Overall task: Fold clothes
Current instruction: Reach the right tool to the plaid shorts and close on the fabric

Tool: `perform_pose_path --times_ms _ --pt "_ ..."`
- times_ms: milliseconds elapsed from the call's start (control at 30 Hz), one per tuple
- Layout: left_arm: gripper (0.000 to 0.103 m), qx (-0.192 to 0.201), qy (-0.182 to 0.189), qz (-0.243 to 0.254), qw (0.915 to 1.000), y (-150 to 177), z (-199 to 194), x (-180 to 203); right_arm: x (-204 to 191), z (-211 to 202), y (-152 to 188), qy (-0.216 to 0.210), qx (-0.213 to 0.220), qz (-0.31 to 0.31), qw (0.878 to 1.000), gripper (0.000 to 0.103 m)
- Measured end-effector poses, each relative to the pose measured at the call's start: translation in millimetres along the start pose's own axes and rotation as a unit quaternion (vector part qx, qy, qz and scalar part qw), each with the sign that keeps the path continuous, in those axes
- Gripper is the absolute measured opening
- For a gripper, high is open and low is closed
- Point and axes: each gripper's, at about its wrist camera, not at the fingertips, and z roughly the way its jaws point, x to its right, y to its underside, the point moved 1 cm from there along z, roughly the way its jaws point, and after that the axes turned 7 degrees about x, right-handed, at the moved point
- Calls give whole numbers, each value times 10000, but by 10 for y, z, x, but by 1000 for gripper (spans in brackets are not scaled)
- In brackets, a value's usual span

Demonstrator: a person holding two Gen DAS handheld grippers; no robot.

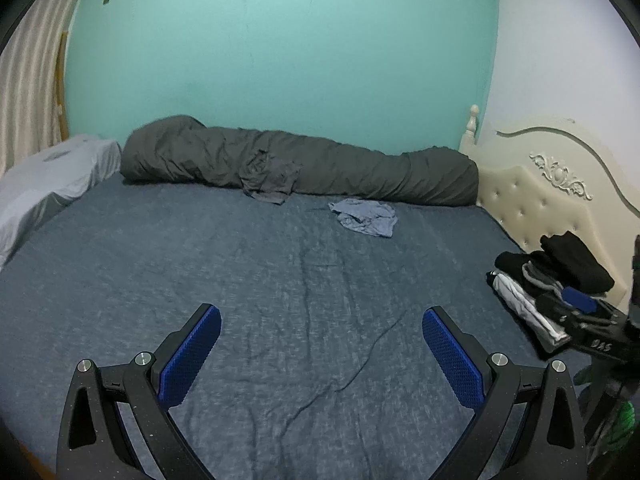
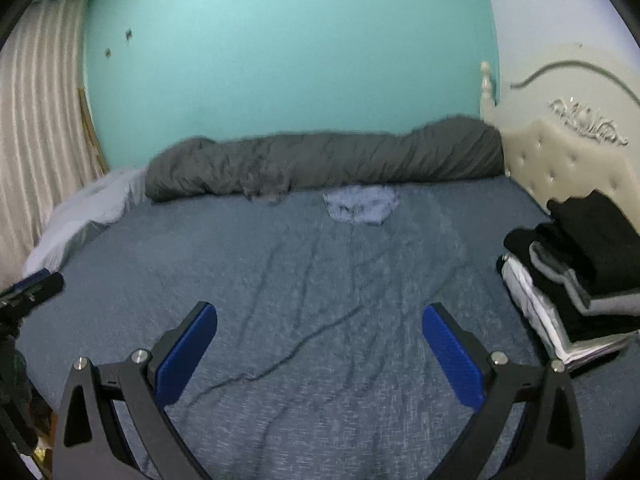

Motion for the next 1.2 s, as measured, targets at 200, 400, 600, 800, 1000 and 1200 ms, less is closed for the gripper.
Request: perform_pose_path --times_ms 200,400,600,800,1000,1200 --pt "103 -275 -7 -88 9996 25 912 19 287 831 -5 187 -431 13 9989 103" --pt "103 -468 -111 -174 9987 16 2026 -86 589 1950 -142 298 -708 43 9970 103" --pt "103 -605 -240 -155 9978 64 3042 -278 788 3341 -276 424 -976 -102 9943 97" --pt "103 -802 -350 -230 9959 200 3712 -531 1061 4536 -330 662 -1319 -147 9889 78" --pt "103 -948 -436 -314 9940 298 3995 -704 1146 5306 -448 795 -1452 -266 9858 77" --pt "103 -1066 -475 -366 9925 382 4226 -828 1116 5875 -582 970 -1541 -411 9824 77"
